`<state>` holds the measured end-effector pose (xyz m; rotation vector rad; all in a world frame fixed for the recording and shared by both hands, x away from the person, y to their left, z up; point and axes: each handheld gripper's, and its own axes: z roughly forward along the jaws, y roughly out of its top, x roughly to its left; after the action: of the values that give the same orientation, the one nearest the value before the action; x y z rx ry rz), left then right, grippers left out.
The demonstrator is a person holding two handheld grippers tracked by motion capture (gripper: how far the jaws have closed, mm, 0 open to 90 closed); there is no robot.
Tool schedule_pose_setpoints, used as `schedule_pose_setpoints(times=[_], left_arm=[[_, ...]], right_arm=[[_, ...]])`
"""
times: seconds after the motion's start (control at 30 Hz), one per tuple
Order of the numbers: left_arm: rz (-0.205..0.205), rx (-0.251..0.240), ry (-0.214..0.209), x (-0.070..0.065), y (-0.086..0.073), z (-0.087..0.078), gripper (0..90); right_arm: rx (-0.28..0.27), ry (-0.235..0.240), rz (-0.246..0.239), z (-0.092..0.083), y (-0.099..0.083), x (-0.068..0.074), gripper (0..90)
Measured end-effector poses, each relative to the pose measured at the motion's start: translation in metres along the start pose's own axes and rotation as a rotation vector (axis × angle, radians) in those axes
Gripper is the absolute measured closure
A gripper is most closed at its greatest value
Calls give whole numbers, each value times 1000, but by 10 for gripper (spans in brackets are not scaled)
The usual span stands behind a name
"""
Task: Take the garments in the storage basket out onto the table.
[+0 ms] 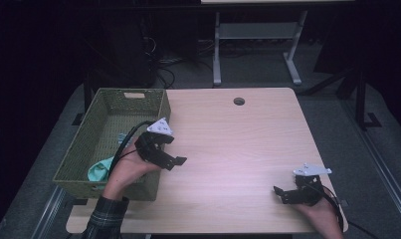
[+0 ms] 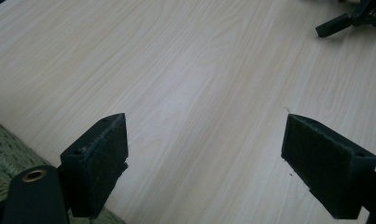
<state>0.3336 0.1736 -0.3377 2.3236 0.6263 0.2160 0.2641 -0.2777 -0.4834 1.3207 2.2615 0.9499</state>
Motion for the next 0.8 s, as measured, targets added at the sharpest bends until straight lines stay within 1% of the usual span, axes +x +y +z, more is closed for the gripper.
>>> schedule_pose_setpoints(times=[0.17,0.2,0.3,0.33,0.37,0.47,0.57,0.8], left_arm=[[2,6,12,4,-3,-6,139],[-6,6,14,6,-4,-9,139],[-9,7,20,8,-6,-12,139],[-20,3,22,8,-7,-13,139],[-13,9,26,10,-8,-15,139],[-26,7,27,13,-10,-19,139],[-40,4,40,17,-14,-24,139],[-44,12,64,22,-19,-32,139]], right_arm=[[0,1,0,0,0,0,8],[0,1,-1,0,0,0,8],[0,1,-1,0,0,0,8],[0,1,-2,0,0,0,8],[0,2,-2,0,0,0,8],[0,2,-2,0,0,0,8],[0,2,-2,0,0,0,8],[0,2,-3,0,0,0,8]])
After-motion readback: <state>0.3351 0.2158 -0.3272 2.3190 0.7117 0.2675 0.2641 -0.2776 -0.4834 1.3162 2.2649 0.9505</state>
